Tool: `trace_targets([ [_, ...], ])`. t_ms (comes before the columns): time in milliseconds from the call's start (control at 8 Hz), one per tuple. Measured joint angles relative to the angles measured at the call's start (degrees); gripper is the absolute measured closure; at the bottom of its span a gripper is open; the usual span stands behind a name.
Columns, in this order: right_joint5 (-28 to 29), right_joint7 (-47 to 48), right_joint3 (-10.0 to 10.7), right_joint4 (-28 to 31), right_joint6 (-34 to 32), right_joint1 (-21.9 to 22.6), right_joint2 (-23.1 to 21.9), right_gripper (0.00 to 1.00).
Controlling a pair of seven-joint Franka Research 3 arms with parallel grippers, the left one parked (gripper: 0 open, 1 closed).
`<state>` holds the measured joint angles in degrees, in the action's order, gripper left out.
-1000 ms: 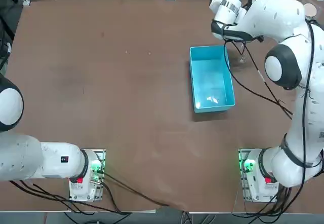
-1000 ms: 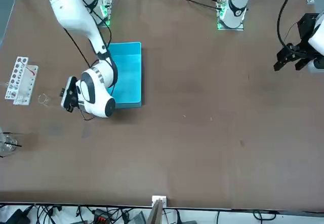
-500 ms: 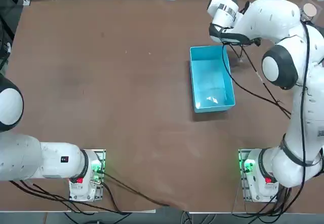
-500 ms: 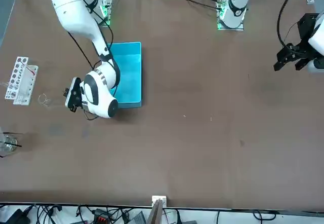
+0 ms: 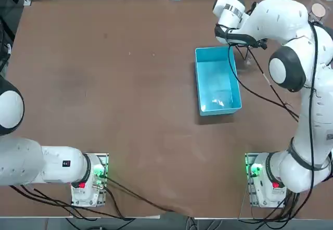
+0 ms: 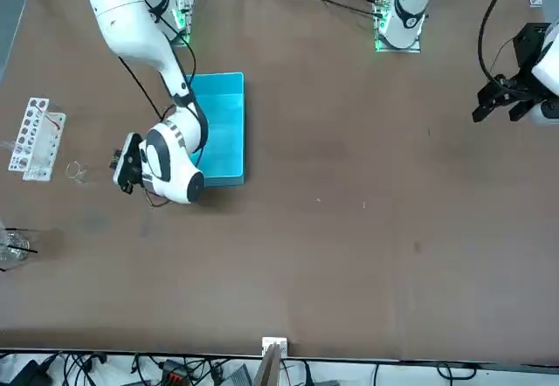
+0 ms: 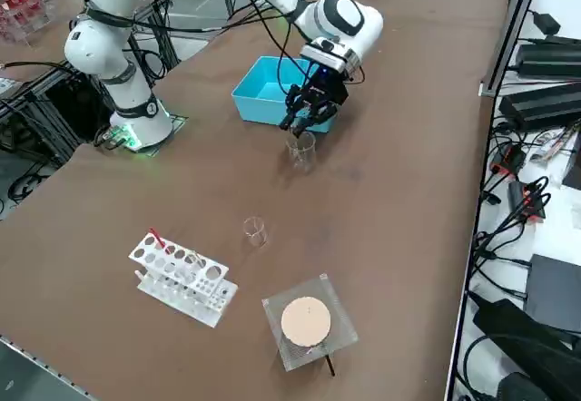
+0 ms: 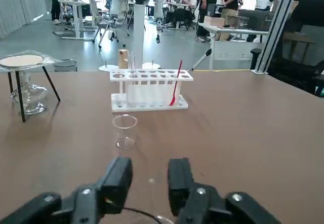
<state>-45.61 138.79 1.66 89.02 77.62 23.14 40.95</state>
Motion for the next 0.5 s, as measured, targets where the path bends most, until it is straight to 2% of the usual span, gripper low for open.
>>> trace_targets([
  [375, 0.3, -0.2, 0.0, -0.1, -0.3, 0.0, 0.0, 0.49],
  [500, 0.3, -2.1, 0.0, -0.3, -2.1, 0.0, 0.0, 0.33],
])
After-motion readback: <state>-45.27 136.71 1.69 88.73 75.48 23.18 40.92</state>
